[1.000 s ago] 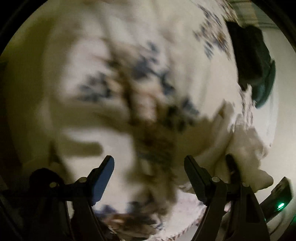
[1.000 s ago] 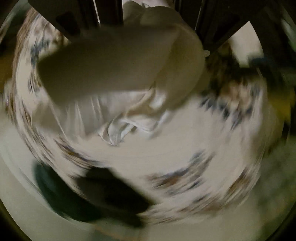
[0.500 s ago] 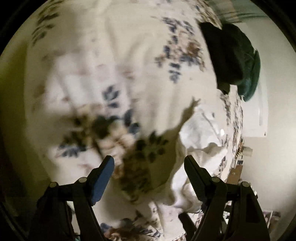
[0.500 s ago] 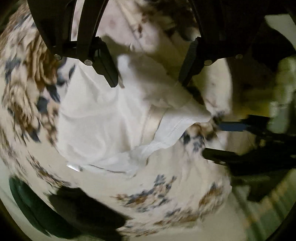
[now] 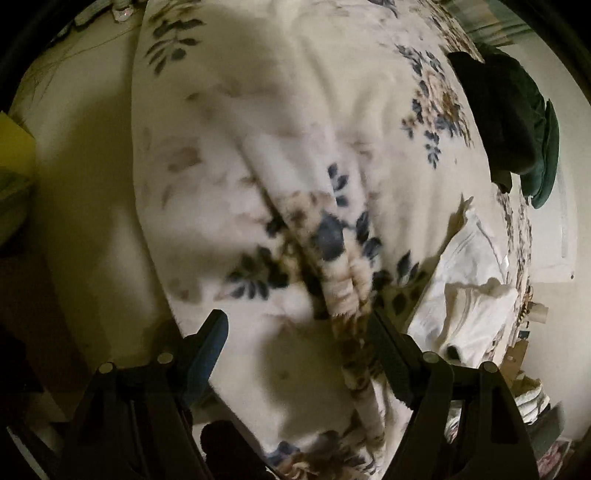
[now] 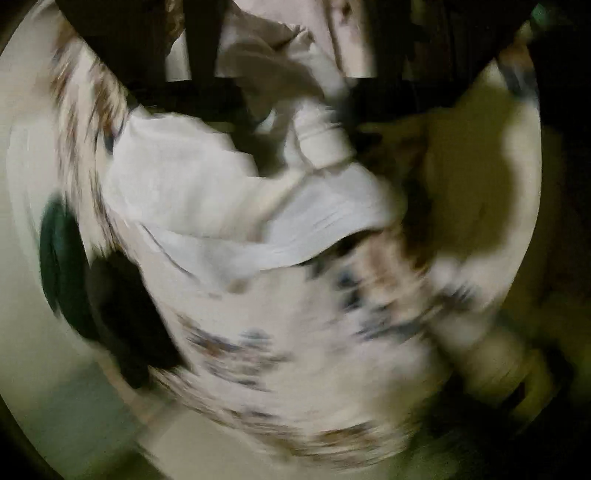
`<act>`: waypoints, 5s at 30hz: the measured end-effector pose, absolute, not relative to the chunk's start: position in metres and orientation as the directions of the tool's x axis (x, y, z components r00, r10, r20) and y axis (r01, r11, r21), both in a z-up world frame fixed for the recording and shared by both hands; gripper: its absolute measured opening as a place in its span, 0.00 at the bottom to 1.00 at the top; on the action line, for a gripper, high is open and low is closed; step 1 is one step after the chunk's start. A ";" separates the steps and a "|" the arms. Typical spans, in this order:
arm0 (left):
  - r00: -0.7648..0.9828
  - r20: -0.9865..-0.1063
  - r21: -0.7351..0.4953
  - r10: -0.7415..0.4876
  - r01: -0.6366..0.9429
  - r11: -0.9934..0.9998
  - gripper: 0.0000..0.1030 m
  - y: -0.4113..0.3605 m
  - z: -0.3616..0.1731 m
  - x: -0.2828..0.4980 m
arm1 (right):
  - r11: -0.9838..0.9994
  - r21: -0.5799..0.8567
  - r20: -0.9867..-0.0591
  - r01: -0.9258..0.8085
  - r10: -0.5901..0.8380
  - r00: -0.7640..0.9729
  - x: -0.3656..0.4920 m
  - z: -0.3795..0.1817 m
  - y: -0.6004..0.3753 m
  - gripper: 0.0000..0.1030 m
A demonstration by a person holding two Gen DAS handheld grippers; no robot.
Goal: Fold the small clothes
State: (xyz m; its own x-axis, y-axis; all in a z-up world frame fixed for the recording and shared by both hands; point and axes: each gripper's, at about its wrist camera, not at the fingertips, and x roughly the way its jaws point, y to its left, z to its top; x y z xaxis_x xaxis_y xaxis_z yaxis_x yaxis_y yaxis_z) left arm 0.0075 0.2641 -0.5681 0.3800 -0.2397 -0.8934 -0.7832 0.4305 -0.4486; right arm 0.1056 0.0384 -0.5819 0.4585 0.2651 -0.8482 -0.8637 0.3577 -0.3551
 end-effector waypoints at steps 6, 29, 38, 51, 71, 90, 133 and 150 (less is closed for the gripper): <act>0.417 -0.870 -0.492 -0.262 -0.729 0.476 0.74 0.237 -0.554 0.026 | 0.939 0.248 -0.848 -0.239 0.329 0.416 0.209 -0.524 -0.110 0.15; 0.585 -0.656 -0.718 -0.477 -0.678 0.156 0.75 0.121 -0.634 0.091 | 0.548 0.735 -0.668 0.398 0.685 0.289 0.245 -0.660 -0.299 0.66; 0.708 -0.586 -0.789 -0.394 -0.609 0.081 0.74 0.108 -0.616 0.066 | 0.328 0.856 -0.484 0.399 0.781 0.395 0.264 -0.677 -0.292 0.64; 0.726 -0.574 -0.798 -0.379 -0.599 0.062 0.78 0.093 -0.626 0.071 | 0.365 0.855 -0.485 0.370 0.816 0.315 0.247 -0.674 -0.313 0.64; 0.756 -0.467 -0.803 -0.459 -0.579 -0.137 0.77 0.036 -0.633 0.096 | 0.331 0.879 -0.442 0.344 0.836 0.324 0.253 -0.638 -0.308 0.21; 0.709 -0.666 -0.746 -0.232 -0.627 0.223 0.10 0.101 -0.577 0.102 | 0.377 0.809 -0.561 0.450 0.723 0.403 0.252 -0.660 -0.320 0.15; 0.607 -0.652 -0.712 -0.455 -0.283 0.642 0.12 0.438 -0.483 0.584 | 0.502 0.810 -0.576 0.303 0.581 0.575 0.650 -0.528 0.065 0.11; 0.507 -0.854 -0.225 -0.118 -0.154 0.962 0.90 0.412 -0.375 0.523 | 0.946 0.205 -0.902 0.251 0.083 0.424 0.602 -0.425 0.092 0.99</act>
State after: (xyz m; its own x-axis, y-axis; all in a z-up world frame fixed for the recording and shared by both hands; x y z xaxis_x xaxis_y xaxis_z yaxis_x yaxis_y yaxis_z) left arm 0.5227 0.4123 -0.3750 0.5068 -0.1180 -0.8540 -0.1545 0.9621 -0.2246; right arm 0.6025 0.0925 -0.4250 0.4240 0.0831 -0.9018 0.2509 0.9460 0.2051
